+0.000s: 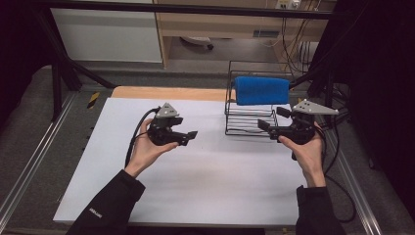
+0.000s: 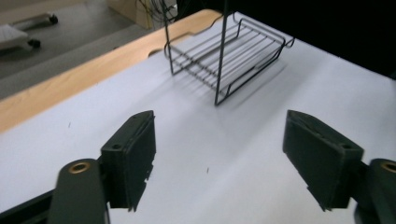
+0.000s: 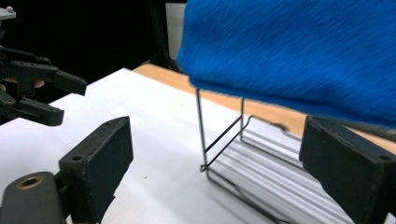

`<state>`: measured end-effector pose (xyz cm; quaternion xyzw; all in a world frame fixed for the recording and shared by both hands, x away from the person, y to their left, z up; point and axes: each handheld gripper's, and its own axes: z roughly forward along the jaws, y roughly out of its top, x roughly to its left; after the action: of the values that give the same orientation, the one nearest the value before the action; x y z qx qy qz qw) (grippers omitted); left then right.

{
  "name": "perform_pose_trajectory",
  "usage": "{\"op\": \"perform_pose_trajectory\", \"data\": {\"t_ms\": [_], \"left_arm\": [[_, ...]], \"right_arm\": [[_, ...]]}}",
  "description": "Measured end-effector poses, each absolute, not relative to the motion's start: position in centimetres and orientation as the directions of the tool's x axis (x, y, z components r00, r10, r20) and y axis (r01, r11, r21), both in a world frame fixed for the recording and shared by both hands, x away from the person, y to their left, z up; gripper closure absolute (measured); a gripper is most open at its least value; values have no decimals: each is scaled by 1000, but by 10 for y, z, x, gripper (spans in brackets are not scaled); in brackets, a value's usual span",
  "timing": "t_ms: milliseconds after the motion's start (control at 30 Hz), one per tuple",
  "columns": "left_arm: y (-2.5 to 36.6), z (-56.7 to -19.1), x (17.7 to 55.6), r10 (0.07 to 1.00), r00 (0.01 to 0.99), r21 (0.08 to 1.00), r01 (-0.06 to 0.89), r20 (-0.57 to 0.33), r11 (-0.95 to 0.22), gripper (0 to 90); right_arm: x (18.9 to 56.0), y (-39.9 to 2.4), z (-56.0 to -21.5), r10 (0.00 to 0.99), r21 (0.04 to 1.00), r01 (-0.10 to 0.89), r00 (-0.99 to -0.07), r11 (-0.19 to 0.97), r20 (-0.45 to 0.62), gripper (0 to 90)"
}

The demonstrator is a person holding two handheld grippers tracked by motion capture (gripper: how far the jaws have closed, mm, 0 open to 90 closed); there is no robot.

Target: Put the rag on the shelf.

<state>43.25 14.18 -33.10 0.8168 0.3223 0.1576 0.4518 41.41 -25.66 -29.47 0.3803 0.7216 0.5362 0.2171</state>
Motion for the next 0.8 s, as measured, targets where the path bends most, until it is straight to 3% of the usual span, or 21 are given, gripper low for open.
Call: {"op": "perform_pose_trajectory", "data": {"t_ms": [367, 800], "left_arm": [[205, -365, 403, 730, 680, 831, 441, -63, -339, 113], [253, -404, 376, 773, 626, 827, 485, -101, -285, 92]], "right_arm": [[403, -238, -322, 759, 918, 366, -638, 149, 131, 45], [389, -237, -371, 736, 879, 443, -652, 176, 181, 17]]}}
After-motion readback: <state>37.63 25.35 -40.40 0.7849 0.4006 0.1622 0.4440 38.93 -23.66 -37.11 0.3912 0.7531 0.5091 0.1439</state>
